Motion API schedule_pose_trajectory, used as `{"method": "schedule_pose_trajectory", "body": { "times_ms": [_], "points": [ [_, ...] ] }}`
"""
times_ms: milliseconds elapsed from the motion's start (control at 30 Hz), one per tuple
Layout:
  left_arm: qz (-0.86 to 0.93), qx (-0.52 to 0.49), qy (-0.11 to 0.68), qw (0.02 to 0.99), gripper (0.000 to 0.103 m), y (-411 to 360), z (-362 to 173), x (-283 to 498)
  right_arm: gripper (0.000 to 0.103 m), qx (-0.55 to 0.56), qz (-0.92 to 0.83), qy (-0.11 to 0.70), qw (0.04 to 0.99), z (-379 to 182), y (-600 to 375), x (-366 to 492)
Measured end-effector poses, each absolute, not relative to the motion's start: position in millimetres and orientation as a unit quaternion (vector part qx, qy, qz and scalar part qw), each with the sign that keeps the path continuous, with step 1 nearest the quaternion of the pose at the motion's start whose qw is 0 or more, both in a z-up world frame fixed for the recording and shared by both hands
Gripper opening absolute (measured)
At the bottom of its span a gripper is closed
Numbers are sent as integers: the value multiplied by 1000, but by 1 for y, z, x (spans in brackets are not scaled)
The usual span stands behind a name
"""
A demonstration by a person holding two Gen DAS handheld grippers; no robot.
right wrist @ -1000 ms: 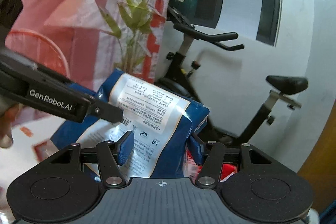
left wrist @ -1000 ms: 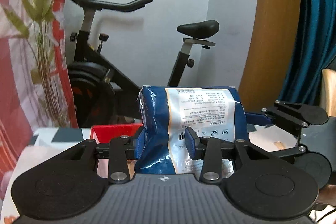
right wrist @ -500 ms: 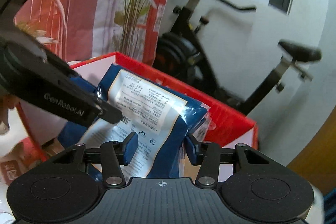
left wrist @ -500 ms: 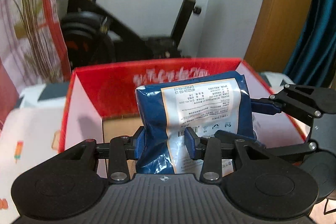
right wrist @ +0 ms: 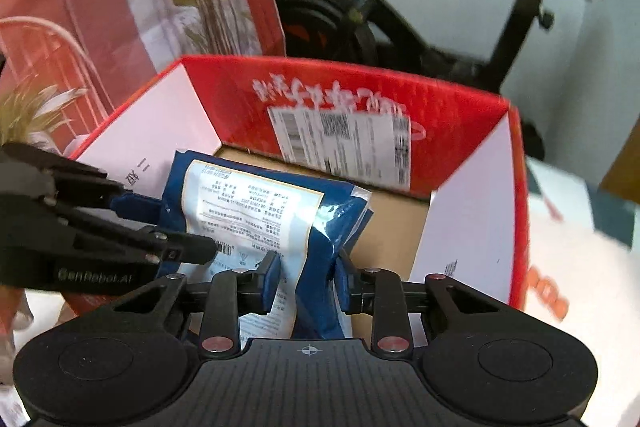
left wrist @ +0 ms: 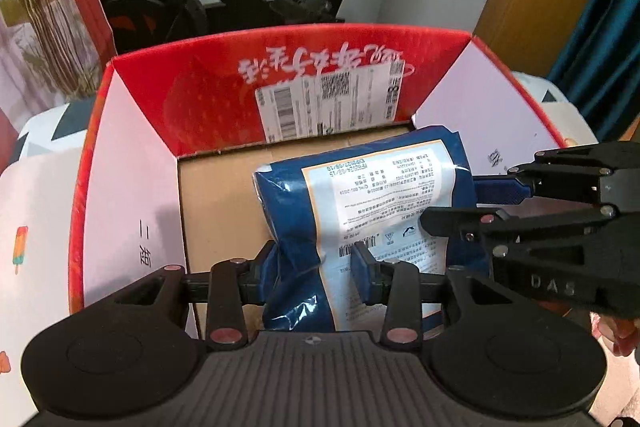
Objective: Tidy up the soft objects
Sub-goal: 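Lower the blue bag into the red box and open both grippers, then move both grippers to the black eye mask on the table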
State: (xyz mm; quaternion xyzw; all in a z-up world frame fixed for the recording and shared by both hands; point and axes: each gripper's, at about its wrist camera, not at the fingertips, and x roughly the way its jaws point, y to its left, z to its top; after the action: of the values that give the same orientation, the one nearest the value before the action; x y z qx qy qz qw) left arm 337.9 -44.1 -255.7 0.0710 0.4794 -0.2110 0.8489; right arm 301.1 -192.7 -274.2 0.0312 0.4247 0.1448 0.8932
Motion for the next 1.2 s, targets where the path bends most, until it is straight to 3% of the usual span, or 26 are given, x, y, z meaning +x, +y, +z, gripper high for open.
{"method": "schedule_pose_trajectory", "body": {
  "times_ms": [367, 500, 567, 700, 833, 1067, 1200],
  "points": [
    [-201, 54, 459, 863, 42, -40, -241, 332, 25, 31, 112, 484, 867, -283, -188, 316],
    [-187, 48, 438, 878, 42, -35, -231, 320, 35, 42, 100, 453, 885, -275, -191, 306],
    [-177, 41, 426, 886, 42, -32, -226, 311, 47, 54, 98, 425, 898, -268, -195, 296],
    [-169, 30, 404, 899, 48, -28, -217, 292, 84, 69, 103, 364, 923, -251, -202, 269],
    [-164, 14, 396, 903, 60, -21, -213, 270, 100, 63, 102, 316, 941, -234, -207, 240],
    [-152, 8, 372, 915, 72, -16, -210, 234, 103, 62, 92, 264, 958, -230, -225, 185],
    [-146, 33, 351, 924, 72, -22, -206, 221, 103, 68, 79, 255, 961, -236, -238, 160]
  ]
}}
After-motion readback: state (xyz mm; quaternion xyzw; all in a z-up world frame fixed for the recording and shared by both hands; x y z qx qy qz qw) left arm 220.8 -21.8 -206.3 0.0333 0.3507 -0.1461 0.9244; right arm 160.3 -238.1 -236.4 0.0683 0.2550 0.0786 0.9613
